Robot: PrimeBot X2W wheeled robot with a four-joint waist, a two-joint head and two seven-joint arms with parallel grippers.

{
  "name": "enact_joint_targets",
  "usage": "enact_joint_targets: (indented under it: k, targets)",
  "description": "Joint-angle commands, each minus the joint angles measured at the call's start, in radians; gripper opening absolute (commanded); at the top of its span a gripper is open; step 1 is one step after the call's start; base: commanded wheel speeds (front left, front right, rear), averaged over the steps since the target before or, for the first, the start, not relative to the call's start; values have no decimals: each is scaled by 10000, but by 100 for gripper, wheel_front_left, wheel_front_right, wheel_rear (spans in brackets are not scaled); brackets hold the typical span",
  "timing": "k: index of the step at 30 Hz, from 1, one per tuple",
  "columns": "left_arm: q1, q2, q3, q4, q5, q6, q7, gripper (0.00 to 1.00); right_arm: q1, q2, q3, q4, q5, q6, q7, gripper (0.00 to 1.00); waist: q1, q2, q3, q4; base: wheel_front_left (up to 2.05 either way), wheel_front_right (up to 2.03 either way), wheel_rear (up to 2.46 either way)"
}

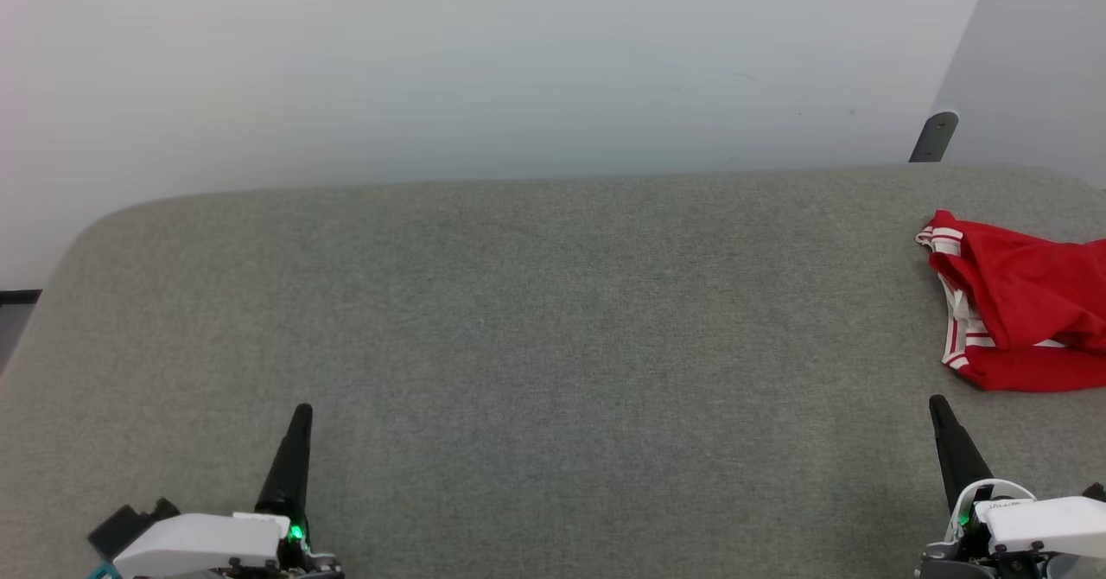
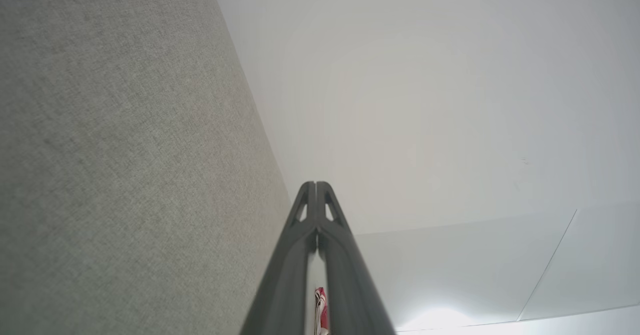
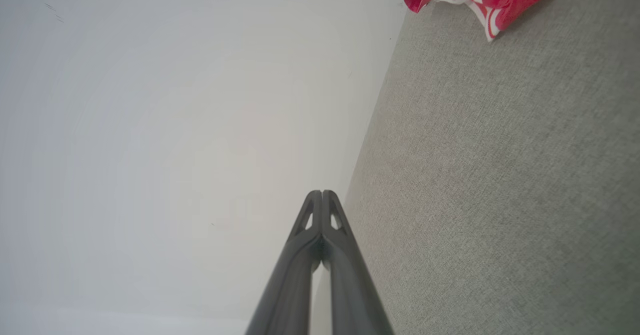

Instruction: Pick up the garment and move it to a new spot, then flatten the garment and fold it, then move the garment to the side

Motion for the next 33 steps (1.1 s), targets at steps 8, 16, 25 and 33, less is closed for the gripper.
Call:
enact_joint_targets:
  k: [8, 16, 25, 33]
  targets:
    - [-257, -89, 48, 19, -651, 6, 188, 0, -186, 55, -109, -112, 712, 4, 214, 0, 0, 0, 53, -20, 0, 0, 0]
    - [-355, -175, 57, 55, -1140, 6, 331, 0, -246, 97, -150, -152, 1230, 4, 368, 0, 0, 0, 103, -38, 0, 0, 0]
    - [-460, -268, 67, 101, -1673, 7, 494, 0, -323, 141, -196, -196, 1783, 4, 513, 0, 0, 0, 159, -58, 0, 0, 0]
    - [-479, -270, 66, 104, -1711, 7, 517, 0, -270, 143, -195, -189, 1842, 4, 535, 0, 0, 0, 169, -62, 0, 0, 0]
